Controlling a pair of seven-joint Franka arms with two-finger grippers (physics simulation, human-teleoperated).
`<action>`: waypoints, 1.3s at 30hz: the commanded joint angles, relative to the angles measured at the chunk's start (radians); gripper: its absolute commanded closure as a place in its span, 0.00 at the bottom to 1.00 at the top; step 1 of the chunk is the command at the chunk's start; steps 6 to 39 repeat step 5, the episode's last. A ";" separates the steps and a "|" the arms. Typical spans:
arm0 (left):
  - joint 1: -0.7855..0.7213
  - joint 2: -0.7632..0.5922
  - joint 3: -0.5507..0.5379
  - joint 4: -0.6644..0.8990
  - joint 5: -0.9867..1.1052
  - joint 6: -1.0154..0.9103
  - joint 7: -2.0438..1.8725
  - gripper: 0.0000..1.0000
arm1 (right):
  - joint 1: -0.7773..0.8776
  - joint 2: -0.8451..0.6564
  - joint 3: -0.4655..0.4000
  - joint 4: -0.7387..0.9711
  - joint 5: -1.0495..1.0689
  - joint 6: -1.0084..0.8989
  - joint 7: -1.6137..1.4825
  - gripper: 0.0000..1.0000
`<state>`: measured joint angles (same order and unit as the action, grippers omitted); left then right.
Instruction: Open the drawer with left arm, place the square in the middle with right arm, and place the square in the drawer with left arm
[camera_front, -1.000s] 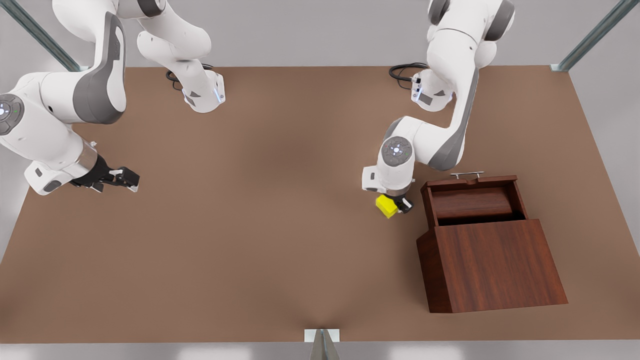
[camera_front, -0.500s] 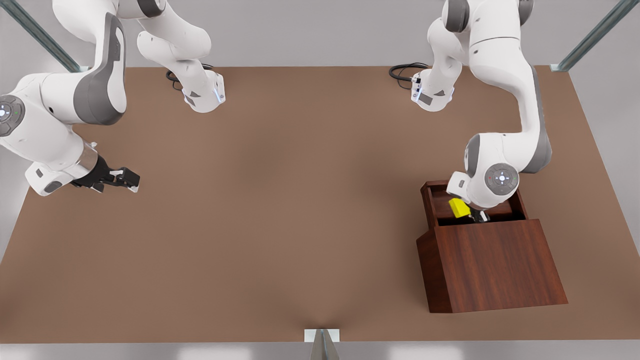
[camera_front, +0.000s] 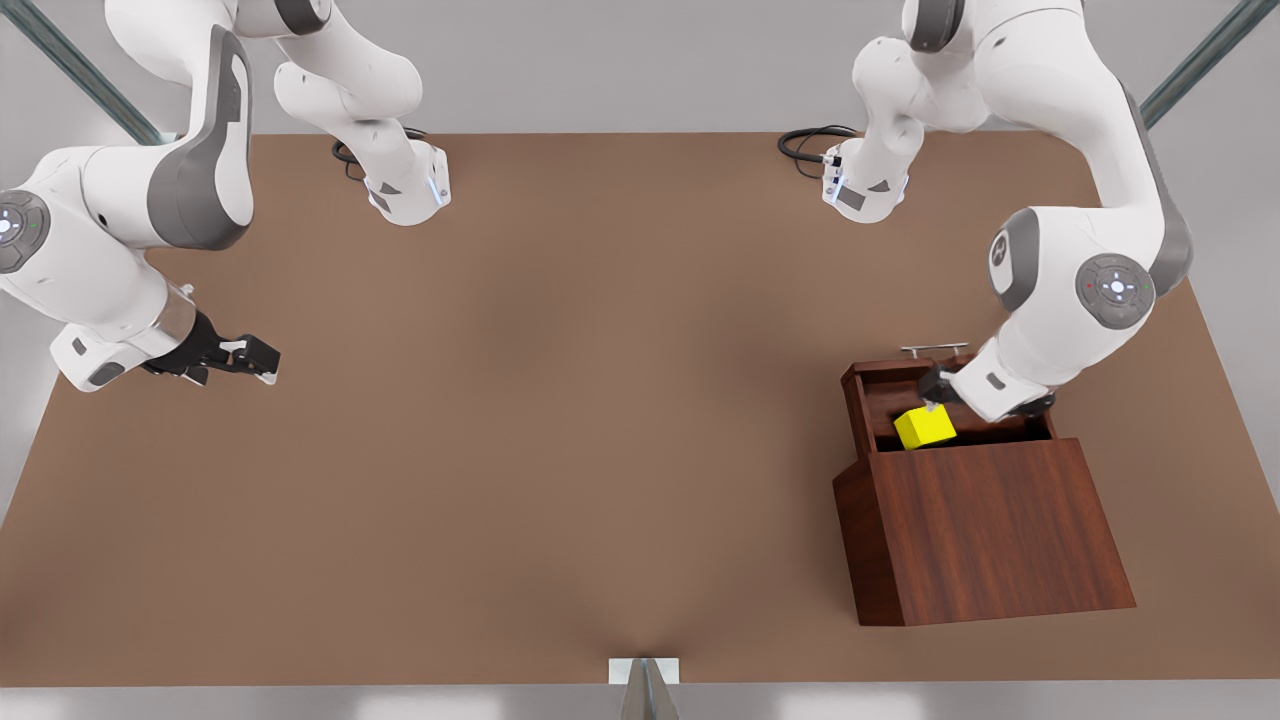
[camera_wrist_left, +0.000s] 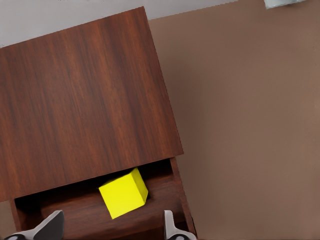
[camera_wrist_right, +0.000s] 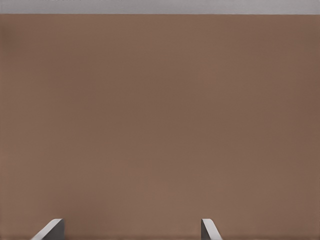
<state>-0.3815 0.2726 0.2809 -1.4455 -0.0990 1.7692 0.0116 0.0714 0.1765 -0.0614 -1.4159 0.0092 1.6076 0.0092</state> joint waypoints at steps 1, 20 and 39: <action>0.061 -0.009 -0.070 0.002 0.027 0.001 -0.016 0.00 | 0.001 0.000 -0.001 0.000 0.000 0.000 0.000 0.00; 0.247 -0.023 -0.301 -0.009 0.140 0.081 -0.050 0.00 | 0.001 0.001 0.000 0.000 0.000 0.000 0.000 0.00; 0.247 -0.023 -0.301 -0.009 0.140 0.081 -0.050 0.00 | 0.001 0.001 0.000 0.000 0.000 0.000 0.000 0.00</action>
